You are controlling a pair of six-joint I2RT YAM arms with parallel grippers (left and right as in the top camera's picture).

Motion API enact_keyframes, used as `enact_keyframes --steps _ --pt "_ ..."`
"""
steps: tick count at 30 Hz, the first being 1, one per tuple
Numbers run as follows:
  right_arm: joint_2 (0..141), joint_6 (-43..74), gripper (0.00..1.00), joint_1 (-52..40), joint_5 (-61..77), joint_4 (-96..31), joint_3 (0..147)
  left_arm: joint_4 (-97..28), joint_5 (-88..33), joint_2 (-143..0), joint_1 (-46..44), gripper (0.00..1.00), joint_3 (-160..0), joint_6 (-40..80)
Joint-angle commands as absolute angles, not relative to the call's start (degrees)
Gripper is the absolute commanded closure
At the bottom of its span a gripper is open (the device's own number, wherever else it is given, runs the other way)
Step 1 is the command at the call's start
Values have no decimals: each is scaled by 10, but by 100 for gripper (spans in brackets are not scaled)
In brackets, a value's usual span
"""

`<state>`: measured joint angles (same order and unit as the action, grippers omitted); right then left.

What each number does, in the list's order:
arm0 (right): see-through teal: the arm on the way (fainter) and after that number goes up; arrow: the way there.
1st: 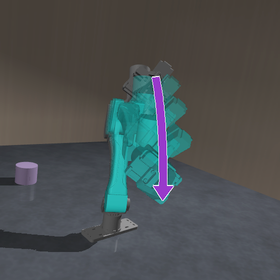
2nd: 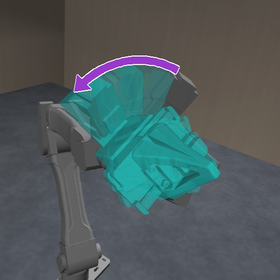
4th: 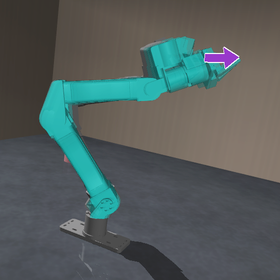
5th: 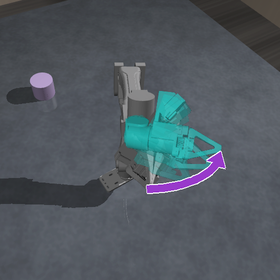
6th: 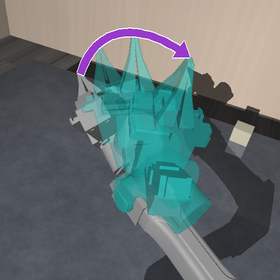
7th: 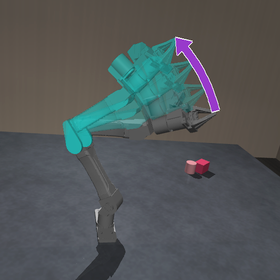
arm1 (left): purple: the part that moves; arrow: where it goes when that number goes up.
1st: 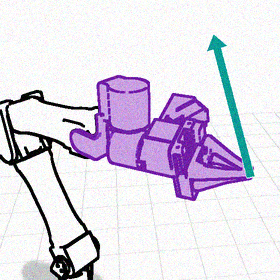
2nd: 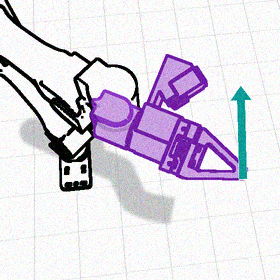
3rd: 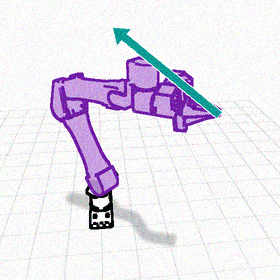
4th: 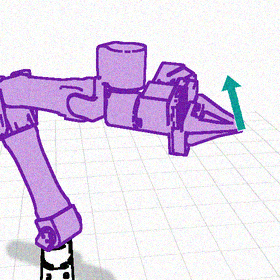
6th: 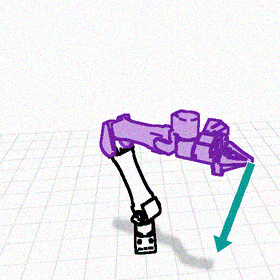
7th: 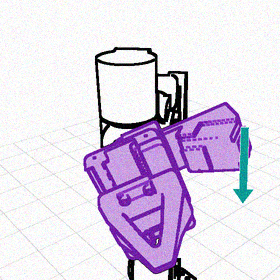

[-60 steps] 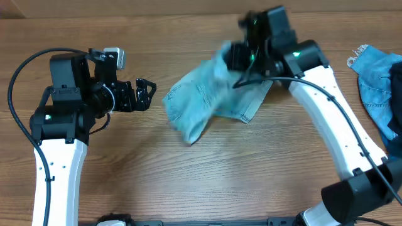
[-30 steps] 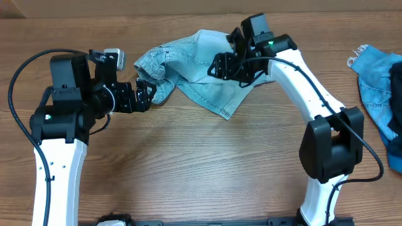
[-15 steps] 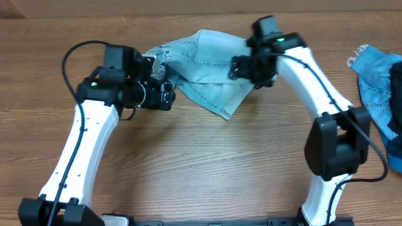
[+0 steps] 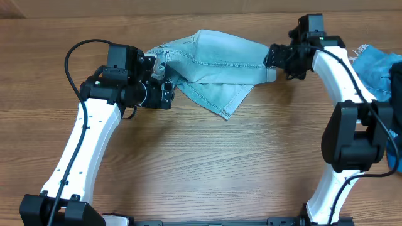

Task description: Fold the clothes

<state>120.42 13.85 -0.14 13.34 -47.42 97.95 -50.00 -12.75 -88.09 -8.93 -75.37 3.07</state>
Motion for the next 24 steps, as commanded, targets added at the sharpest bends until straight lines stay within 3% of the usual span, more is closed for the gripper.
enact_keyframes --steps 1,7,12,14,17,24 --pt "1214 117 12 0 140 -446 978 -501 -121 -876 -90 0 -766 39" --pt "1260 100 13 5 146 -421 978 -502 -121 -876 -90 0 -766 39" --pt "1271 42 24 3 220 -408 978 -500 -120 -876 -90 0 -766 39" --pt "1271 42 33 3 220 -405 978 -499 -121 -876 -90 0 -766 39" --pt "1271 42 61 6 220 -409 978 -498 -121 -876 -90 0 -766 39" --pt "1233 42 96 8 255 -461 980 -495 -121 -876 -90 0 -766 39"
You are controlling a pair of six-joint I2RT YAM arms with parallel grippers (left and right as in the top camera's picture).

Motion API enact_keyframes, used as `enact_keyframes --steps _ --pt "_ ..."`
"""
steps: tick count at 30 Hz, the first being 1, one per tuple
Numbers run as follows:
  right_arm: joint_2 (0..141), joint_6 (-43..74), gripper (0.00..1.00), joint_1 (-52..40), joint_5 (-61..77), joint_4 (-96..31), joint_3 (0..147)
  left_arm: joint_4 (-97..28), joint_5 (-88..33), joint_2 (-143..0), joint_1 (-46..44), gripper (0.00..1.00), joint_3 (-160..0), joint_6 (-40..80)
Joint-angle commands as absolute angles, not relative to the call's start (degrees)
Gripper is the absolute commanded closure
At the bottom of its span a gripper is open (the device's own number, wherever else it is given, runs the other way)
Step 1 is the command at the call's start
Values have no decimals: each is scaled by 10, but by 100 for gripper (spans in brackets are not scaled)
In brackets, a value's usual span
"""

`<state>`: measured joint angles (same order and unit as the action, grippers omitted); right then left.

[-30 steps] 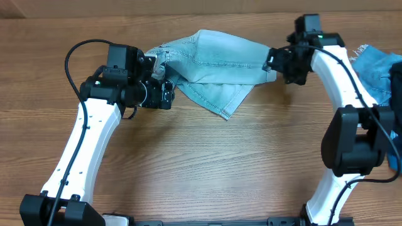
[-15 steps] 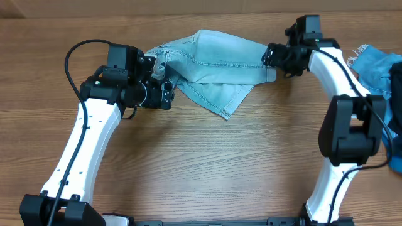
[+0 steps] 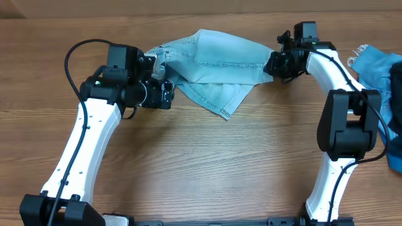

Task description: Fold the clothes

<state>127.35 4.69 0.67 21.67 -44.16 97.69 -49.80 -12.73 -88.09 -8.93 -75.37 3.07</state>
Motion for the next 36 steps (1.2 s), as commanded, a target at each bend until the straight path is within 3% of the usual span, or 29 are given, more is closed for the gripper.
enact_keyframes --steps 1,8,13,22,36 --pt "1217 43 96 8 268 -474 980 -495 -121 -876 -90 0 -766 39" --pt "998 47 96 3 253 -622 980 -492 -108 -862 -90 4 -784 39" --pt "898 47 96 4 230 -629 980 -469 -51 -861 -90 0 -789 11" --pt "891 46 96 4 230 -642 980 -492 -82 -901 -90 0 -787 21" --pt "891 46 96 4 219 -641 980 -471 -153 -1016 -73 0 -780 137"
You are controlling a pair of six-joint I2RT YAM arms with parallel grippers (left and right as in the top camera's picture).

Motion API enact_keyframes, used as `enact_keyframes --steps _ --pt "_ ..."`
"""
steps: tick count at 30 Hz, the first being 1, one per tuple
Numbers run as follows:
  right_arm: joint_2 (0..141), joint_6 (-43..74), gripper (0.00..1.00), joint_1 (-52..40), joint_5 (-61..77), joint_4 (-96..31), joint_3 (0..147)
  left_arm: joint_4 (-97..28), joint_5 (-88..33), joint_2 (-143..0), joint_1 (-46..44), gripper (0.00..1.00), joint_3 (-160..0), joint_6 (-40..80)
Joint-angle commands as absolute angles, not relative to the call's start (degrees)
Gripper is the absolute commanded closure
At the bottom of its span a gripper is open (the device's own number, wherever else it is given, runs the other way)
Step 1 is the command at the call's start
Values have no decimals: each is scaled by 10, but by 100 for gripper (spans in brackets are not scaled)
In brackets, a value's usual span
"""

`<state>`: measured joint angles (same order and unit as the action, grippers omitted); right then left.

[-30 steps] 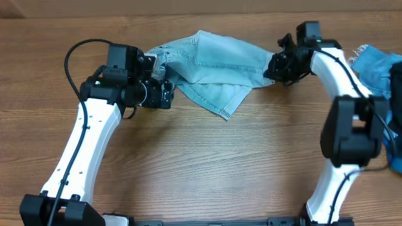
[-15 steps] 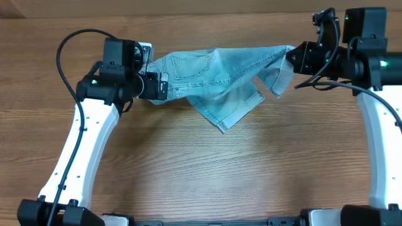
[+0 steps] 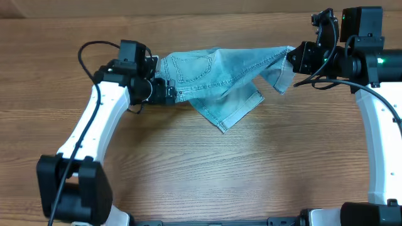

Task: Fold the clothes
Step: 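Lift the shorts with both grippers and stretch them apart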

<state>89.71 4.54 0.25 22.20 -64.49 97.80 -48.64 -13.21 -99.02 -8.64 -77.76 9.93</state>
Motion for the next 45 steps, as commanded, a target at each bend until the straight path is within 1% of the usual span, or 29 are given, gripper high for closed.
enact_keyframes --steps 1,6,7,9,13,14,15,19,20,22,23,25,32,40,45 --pt "891 46 96 4 219 -640 980 -469 -153 -1023 -71 0 -780 138" --pt "891 46 96 4 219 -640 980 -452 -174 -1054 -67 0 -780 138" --pt "891 46 96 4 218 -640 980 -435 -194 -1057 -67 2 -780 138" --pt "891 46 96 4 218 -640 980 -406 -222 -1055 -67 9 -780 142" --pt "891 46 96 4 216 -639 980 -369 -237 -1051 -67 16 -780 159" --pt "891 46 96 4 216 -639 980 -368 -239 -1051 -67 19 -780 159" --pt "891 46 96 4 216 -638 980 -368 -239 -1051 -67 25 -780 159" --pt "891 46 96 4 216 -638 980 -363 -240 -1049 -67 55 -780 159" --pt "891 46 96 4 216 -638 980 -364 -240 -1046 -67 67 -780 159" --pt "891 46 96 4 214 -638 980 -364 -238 -1034 -67 84 -781 159" --pt "891 46 96 4 214 -638 980 -364 -235 -1024 -67 88 -782 159" --pt "890 47 96 4 204 -639 980 -366 -208 -994 -67 90 -787 159" --pt "890 47 96 4 193 -649 980 -384 -126 -841 -67 89 -806 119" --pt "881 47 96 4 184 -672 980 -423 -114 -771 -67 92 -811 118" --pt "834 47 96 4 174 -699 980 -500 -95 -723 -67 92 -864 106"
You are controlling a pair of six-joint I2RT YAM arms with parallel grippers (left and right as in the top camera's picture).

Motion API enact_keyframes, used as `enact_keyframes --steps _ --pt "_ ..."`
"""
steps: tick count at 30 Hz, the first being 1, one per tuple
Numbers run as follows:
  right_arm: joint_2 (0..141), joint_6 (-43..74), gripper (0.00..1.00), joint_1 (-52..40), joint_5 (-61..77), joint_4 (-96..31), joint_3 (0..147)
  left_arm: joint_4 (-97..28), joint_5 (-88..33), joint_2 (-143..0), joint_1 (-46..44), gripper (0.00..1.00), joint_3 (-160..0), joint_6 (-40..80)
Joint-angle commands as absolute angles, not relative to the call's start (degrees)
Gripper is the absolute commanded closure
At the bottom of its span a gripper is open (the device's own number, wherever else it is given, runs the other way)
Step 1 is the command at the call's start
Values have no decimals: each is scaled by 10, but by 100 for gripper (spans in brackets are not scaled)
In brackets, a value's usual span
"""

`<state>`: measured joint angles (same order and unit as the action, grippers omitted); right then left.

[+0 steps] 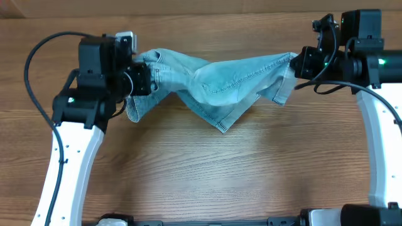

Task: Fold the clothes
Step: 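Lift the shorts with both grippers and stretch them apart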

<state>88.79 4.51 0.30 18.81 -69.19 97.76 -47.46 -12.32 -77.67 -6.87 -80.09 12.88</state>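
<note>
A pair of light blue denim shorts (220, 85) hangs stretched between the two grippers above the wooden table, sagging in the middle with one corner touching the table. My left gripper (139, 80) is shut on the garment's left end, where the waistband shows. At the far right my right gripper (296, 63) is shut on the other end, a flap drooping below it.
The wooden table (207, 176) fills the view. The white arms come in from the bottom left and the right edge. A black cable loops over the left arm.
The left gripper has moved left and up with its end of the shorts. The cloth is now stretched wider and lifted higher. The right gripper stays about where it was.
At first the shorts lay bunched on the table, the left gripper at their left edge and the right gripper at their right edge. Later both held the cloth and it was pulled out wide. Now it hangs spread between them.
</note>
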Motion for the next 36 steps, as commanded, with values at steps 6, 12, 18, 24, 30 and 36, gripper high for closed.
enact_keyframes --steps 6,12,18,24,30,36 --pt "746 100 96 4 106 -744 980 -639 -32 -674 -68 92 -999 97" --pt "674 168 96 4 -27 -749 981 -751 65 -643 -68 90 -1110 96" --pt "664 165 96 4 -29 -760 981 -790 66 -642 -68 90 -1127 97" --pt "655 163 96 4 -30 -786 1000 -810 62 -639 -68 90 -1172 97" --pt "645 148 96 4 -32 -836 1116 -836 57 -639 -68 90 -1305 94" --pt "645 148 96 4 -47 -886 1274 -856 30 -639 -68 94 -1413 110"
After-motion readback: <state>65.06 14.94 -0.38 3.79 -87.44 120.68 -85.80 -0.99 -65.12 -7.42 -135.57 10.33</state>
